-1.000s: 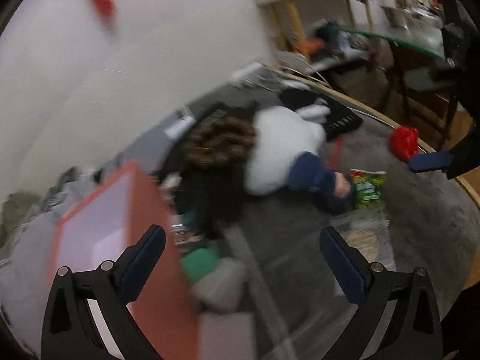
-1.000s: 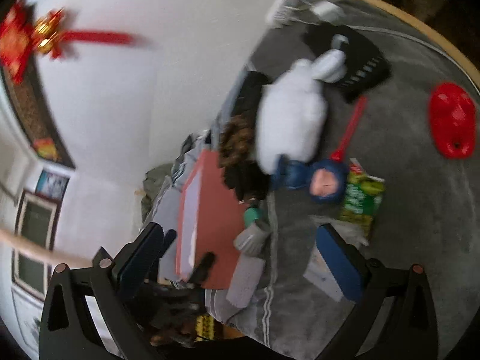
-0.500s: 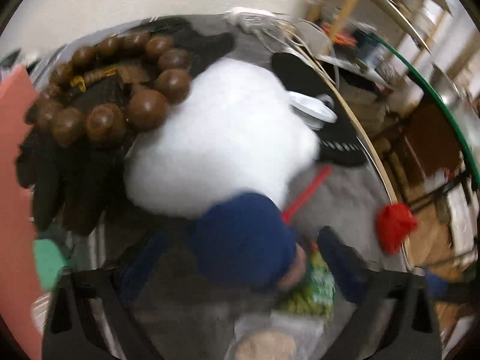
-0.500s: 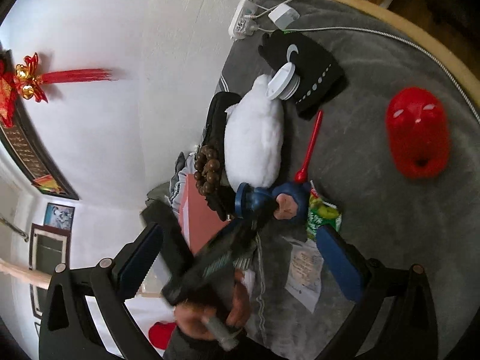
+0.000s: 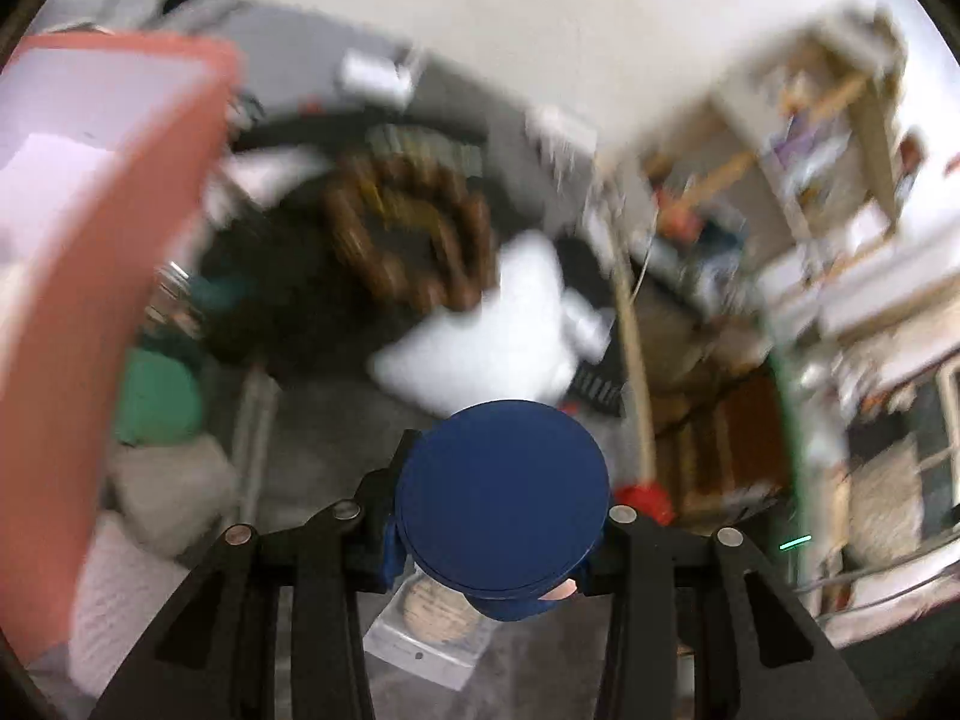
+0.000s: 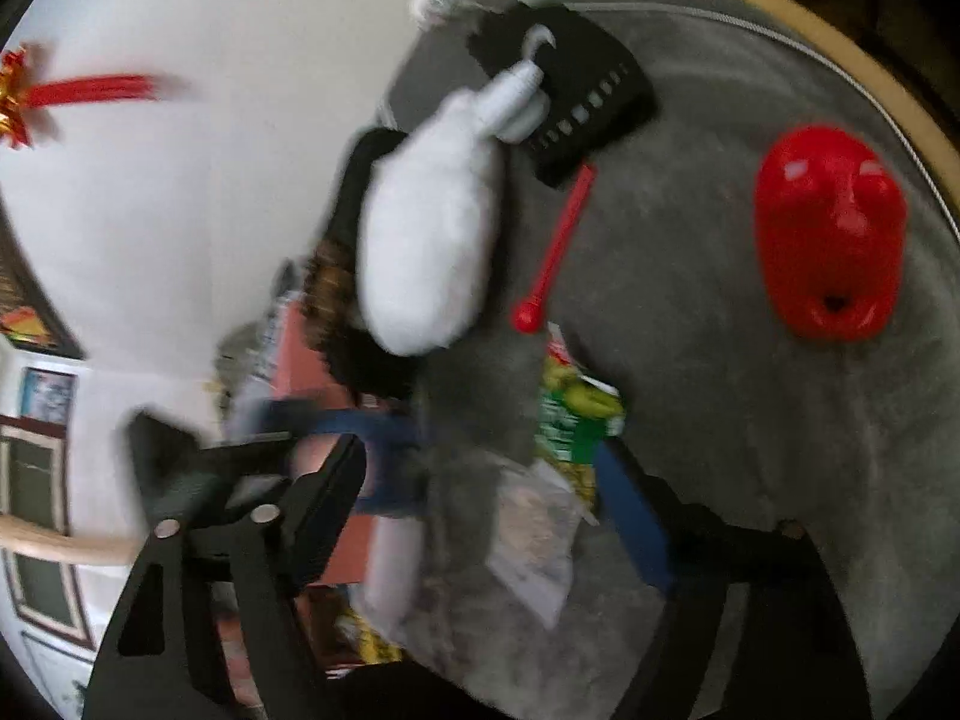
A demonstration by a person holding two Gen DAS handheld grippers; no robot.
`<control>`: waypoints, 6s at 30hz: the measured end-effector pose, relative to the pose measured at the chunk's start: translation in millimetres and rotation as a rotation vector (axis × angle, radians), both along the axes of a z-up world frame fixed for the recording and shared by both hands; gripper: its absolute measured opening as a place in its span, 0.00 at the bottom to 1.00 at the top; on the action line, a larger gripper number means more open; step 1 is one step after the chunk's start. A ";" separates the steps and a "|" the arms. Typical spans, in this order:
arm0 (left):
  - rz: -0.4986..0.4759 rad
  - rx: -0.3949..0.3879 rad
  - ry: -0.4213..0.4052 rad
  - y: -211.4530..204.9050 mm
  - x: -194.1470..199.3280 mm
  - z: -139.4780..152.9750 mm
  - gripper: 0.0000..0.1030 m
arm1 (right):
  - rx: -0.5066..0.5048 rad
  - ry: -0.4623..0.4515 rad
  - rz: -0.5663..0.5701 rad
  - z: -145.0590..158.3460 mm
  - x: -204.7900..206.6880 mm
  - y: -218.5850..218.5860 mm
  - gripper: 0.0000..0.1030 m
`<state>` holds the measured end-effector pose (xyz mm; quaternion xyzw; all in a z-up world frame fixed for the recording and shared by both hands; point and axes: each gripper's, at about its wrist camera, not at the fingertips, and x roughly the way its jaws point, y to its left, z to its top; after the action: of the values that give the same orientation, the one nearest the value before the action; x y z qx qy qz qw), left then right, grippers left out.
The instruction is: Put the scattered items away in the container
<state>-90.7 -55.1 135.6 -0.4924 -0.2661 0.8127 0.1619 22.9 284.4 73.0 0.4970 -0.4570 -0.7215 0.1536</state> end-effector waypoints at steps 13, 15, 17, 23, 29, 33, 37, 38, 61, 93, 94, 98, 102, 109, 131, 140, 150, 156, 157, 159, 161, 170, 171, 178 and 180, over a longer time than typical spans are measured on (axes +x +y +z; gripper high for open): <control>0.733 0.125 0.029 -259.8 39.2 39.4 0.81 | 0.103 -0.115 0.108 -23.6 19.6 -57.6 0.72; 0.718 0.063 0.034 -265.5 38.9 45.4 0.81 | 0.162 -0.155 0.135 -39.9 19.9 -66.6 0.72; 0.643 -0.025 0.085 -251.9 35.2 58.9 0.81 | 0.172 -0.135 0.133 -47.4 17.3 -70.4 0.83; -0.008 -0.379 0.288 -109.8 29.9 69.5 0.82 | 0.192 -0.086 0.152 -43.6 14.0 -80.5 0.47; -0.470 -0.816 0.270 16.2 35.6 -7.3 0.81 | 0.072 -0.087 0.170 -39.7 20.2 -87.6 0.08; -0.561 -0.940 0.194 43.2 32.2 -54.6 0.72 | 0.008 -0.036 0.163 -19.7 25.7 -79.1 0.08; -0.606 -1.059 0.103 49.8 22.0 -97.1 0.60 | -0.020 -0.022 0.209 -9.9 28.7 -76.2 0.08; -0.595 -1.110 0.089 49.8 19.5 -105.6 0.45 | -0.010 -0.025 0.218 -9.3 30.1 -75.2 0.08; 0.425 -0.694 0.207 -204.7 11.5 71.9 0.86 | -0.033 0.046 0.195 15.4 28.3 -97.1 0.08; 0.289 -0.673 0.259 -183.5 27.0 81.3 0.87 | -0.108 0.048 0.302 -34.4 4.6 -205.4 0.11; 0.286 -0.653 0.255 -185.4 26.8 81.2 0.87 | -0.101 0.084 0.303 -24.6 6.3 -200.8 0.11; 0.450 -0.624 0.257 -218.5 36.0 95.9 0.87 | -0.236 0.174 0.247 19.7 9.9 -176.0 0.11; 0.709 -0.660 0.277 -258.2 56.2 116.0 0.87 | -0.247 0.336 0.269 99.6 -18.9 -201.8 0.14; 0.622 -0.647 0.272 -252.5 49.9 110.6 0.87 | 0.000 0.307 0.395 146.4 -65.1 -250.2 0.91; 0.042 -0.304 -0.033 -11.3 -87.7 -13.8 0.37 | 0.023 -0.045 0.323 -38.6 72.6 -64.8 0.82; 0.060 -0.305 -0.030 -10.0 -97.4 -27.7 0.19 | 0.055 -0.027 0.399 -35.2 81.8 -65.2 0.82; 0.172 -0.029 0.160 -75.5 -22.4 80.4 0.15 | 0.096 -0.035 0.398 -32.3 81.7 -75.3 0.84; 0.226 0.150 0.339 -137.9 9.3 120.0 0.15 | 0.121 -0.036 0.391 -33.5 81.4 -82.1 0.86; 0.259 0.169 0.359 -148.9 14.7 122.0 0.15 | 0.124 -0.036 0.392 -33.6 81.2 -82.7 0.86; 0.362 0.158 0.405 -174.8 27.9 126.6 0.15 | 0.127 -0.037 0.387 -33.1 81.1 -83.1 0.87; 0.466 0.059 0.437 -192.1 36.2 133.8 0.15 | 0.129 -0.038 0.383 -33.1 80.5 -83.5 0.87; 0.707 -0.254 0.175 -227.4 20.1 104.1 0.92 | 0.135 -0.044 0.377 -35.2 72.1 -96.0 0.99; 0.676 -0.270 0.208 -218.7 18.6 109.2 0.94 | 0.136 -0.045 0.376 -35.3 71.3 -98.4 1.00; 0.360 -0.385 0.280 -130.5 -9.9 95.5 1.00 | 0.135 -0.051 0.353 -38.0 70.1 -100.7 1.00; 0.184 -0.425 0.264 -91.1 -21.3 78.0 1.00 | 0.122 -0.040 0.335 -37.9 71.8 -98.2 1.00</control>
<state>-112.0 -146.2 213.6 -0.3788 -0.1098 0.9189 0.0134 94.7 186.2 35.1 0.5888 -0.3263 -0.7021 0.2320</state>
